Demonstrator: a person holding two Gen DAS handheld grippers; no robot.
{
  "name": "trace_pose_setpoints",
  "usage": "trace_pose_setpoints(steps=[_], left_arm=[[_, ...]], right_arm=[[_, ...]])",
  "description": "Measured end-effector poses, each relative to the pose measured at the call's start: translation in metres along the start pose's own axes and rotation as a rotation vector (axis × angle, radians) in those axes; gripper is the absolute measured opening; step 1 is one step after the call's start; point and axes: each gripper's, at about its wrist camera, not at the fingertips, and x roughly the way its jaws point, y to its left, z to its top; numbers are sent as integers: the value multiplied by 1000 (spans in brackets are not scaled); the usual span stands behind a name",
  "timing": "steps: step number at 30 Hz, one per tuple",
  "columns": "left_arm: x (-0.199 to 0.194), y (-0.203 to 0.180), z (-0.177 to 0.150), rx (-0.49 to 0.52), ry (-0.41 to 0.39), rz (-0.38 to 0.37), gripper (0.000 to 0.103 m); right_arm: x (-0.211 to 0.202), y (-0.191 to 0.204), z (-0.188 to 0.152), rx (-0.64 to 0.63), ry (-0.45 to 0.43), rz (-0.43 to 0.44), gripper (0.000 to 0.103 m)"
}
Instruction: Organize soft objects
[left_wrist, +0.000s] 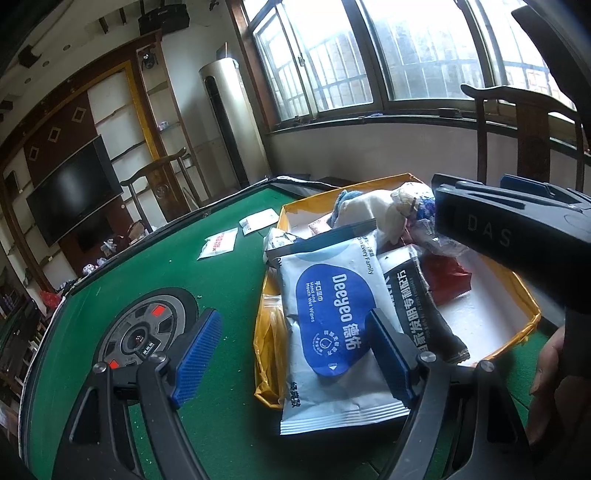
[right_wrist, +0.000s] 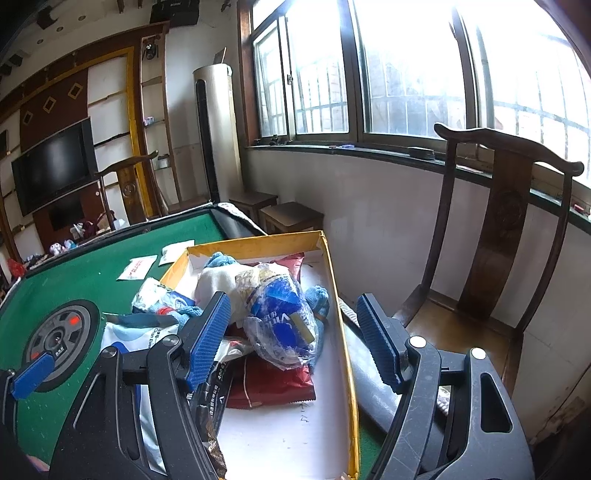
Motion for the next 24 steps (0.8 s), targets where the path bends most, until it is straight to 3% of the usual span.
trace_pose_setpoints(steps=[24], left_arm=[[0, 1, 0, 9, 0, 15, 81]], right_arm=[[-1, -1, 0, 5, -6, 0, 72]])
